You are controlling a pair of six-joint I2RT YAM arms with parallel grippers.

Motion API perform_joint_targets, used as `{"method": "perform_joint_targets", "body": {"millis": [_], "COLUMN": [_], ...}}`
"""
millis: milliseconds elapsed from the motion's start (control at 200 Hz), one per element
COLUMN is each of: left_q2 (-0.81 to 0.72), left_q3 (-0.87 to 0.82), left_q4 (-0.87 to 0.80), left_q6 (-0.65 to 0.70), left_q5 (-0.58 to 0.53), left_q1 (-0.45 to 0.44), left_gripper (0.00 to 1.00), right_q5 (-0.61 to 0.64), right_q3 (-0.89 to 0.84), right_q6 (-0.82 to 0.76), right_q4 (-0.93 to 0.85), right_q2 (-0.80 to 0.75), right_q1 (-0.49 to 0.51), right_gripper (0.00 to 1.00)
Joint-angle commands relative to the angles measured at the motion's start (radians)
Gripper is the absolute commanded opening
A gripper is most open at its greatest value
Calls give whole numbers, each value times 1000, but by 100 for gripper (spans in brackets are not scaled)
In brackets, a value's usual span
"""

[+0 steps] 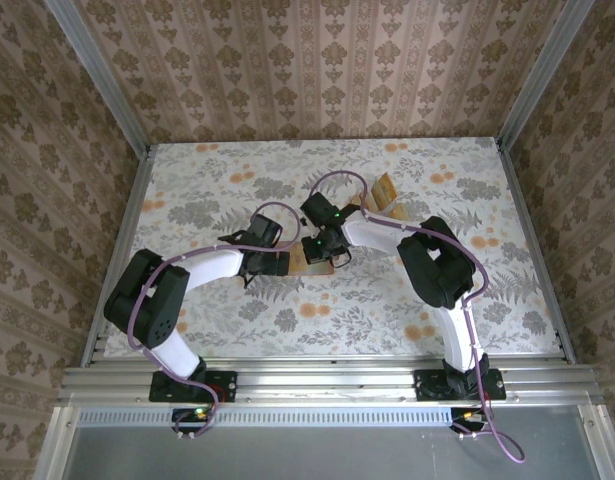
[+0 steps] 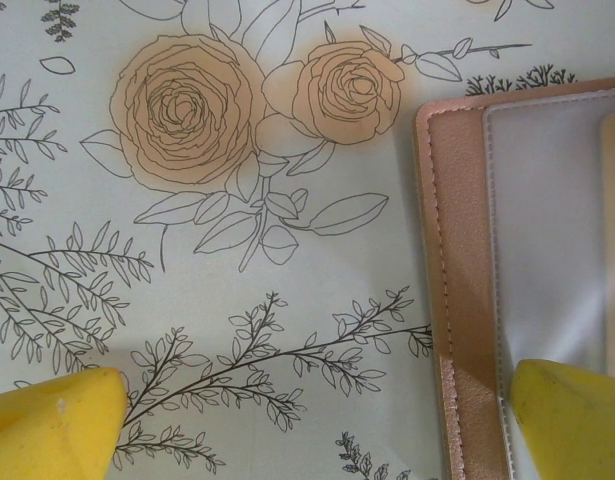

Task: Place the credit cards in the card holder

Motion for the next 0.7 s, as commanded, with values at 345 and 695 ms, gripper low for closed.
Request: {"method": "perform_joint_targets", "body": {"millis": [345,695], "left_q2": [-91,-34], "left_q3": [49,22], "left_q4": [-105,-103], "left_q6": [0,12], "left_q5": [36,19], "left_q1": [103,157], "left_gripper": [100,100], "right_q5": [42,39], "right_q3": [6,22], "right_q6": [-25,-20], "right_q4": [-74,-78], "right_q2": [-46,-27], "right_q1": [-14,-14], "right_gripper": [0,0]}}
